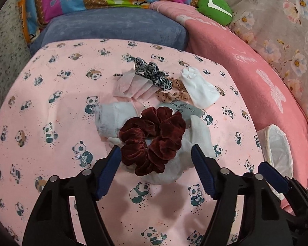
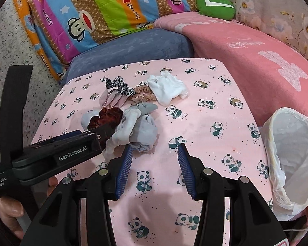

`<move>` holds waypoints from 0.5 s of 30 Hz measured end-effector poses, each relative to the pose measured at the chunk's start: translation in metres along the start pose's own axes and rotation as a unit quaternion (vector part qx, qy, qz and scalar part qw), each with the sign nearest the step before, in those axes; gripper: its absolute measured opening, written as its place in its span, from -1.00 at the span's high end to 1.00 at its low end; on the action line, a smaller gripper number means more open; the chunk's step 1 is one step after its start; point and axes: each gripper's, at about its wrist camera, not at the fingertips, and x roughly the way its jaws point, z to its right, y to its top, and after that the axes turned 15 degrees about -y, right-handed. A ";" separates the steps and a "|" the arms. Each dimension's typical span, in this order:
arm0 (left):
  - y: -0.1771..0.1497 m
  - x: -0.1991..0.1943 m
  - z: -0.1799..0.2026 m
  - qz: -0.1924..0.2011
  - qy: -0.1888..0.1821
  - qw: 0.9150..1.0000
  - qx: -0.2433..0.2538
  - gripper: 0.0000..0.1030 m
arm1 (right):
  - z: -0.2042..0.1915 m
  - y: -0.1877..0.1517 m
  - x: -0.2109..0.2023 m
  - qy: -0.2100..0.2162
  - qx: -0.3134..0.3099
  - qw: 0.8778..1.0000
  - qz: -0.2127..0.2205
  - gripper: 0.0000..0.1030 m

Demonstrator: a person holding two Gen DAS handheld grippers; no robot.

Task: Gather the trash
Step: 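Grasp the dark red scrunchie with the left tool while the right tool grasps the white glove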

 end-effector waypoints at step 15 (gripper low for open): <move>0.005 -0.010 -0.020 -0.008 -0.077 0.997 -0.018 0.76 | -0.039 0.015 0.037 0.034 -0.020 0.999 -0.029 0.21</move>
